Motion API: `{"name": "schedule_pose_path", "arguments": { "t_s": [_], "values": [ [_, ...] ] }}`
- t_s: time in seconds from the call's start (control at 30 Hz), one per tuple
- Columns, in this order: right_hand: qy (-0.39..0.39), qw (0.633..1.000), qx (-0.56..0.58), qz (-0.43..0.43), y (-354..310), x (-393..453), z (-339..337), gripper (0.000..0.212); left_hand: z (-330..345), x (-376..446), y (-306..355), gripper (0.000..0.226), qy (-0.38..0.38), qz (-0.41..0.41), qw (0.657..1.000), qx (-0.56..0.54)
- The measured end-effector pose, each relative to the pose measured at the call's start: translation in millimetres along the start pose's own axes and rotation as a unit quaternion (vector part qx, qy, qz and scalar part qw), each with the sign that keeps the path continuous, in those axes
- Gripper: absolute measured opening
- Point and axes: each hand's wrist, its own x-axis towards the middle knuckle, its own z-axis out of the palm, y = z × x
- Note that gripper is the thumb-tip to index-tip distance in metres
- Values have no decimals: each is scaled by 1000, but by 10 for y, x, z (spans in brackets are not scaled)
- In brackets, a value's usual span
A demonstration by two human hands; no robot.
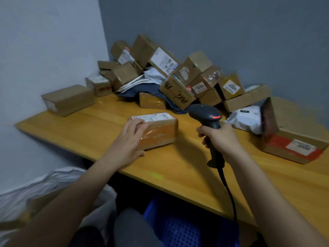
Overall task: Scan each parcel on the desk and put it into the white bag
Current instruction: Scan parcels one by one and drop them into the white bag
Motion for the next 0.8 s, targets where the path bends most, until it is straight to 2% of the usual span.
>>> {"name": "schedule_pose_path", "arguments": {
  "t_s": [0.07, 0.2, 0.3, 0.37, 0.47, 0.57, 0.67, 0.73, 0.8],
  "values": [
    [-22, 1000, 6, 8, -38, -24, 200, 20, -57, -178, -74, 94, -38, -2, 999, -13],
    [-48, 999, 1, 19, -86, -74, 406, 21, -185, -223, -17, 96, 14, -90, 992, -86],
    [-51, 998, -4, 33, -116, -98, 406, 21, -240, 10, -39, 109, -23, -222, 948, -229],
    [-52, 998, -14, 39, -115, -128, 376, 20, -267, 184, -145, 112, -80, -267, 916, -287],
    [-51, 998, -17, 45, -82, -165, 338, 21, -309, 306, -263, 105, -138, -281, 888, -338],
    [-53, 998, -10, 45, -47, -179, 310, 21, -426, 312, -298, 91, -164, -258, 893, -331],
    [-50, 998, -5, 38, -17, -172, 324, 20, -531, 261, -312, 78, -223, -229, 904, -285],
    [-50, 998, 3, 36, -8, -169, 361, 18, -525, 218, -265, 78, -209, -238, 907, -279],
    [-53, 997, 14, 46, -4, -158, 411, 16, -455, 187, -181, 70, -155, -265, 906, -293]
  ]
}}
